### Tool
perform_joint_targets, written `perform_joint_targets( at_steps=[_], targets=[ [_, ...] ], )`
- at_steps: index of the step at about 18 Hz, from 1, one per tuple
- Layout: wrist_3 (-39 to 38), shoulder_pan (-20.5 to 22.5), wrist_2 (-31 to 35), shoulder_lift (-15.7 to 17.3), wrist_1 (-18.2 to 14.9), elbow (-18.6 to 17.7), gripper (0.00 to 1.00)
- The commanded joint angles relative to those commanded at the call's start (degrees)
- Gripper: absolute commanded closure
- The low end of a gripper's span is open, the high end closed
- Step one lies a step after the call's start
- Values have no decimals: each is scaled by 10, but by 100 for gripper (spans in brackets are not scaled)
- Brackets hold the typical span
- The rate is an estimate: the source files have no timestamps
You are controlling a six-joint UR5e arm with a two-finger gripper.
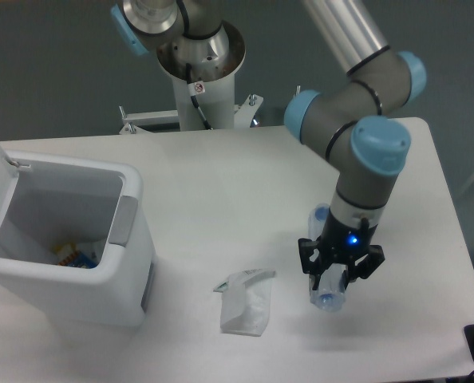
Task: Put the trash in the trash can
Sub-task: 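Lift the gripped bottle up off the table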
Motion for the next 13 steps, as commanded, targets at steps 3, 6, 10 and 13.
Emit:
perform_joint_targets(
  at_steps=[3,6,10,13],
  targets=[
    [-11,-4,-34,18,2,22,49],
    [-32,-4,-88,32,2,45,49],
    [-64,-5,-144,47,2,72,49],
    [-68,-7,-190,57,2,75,49]
  ],
)
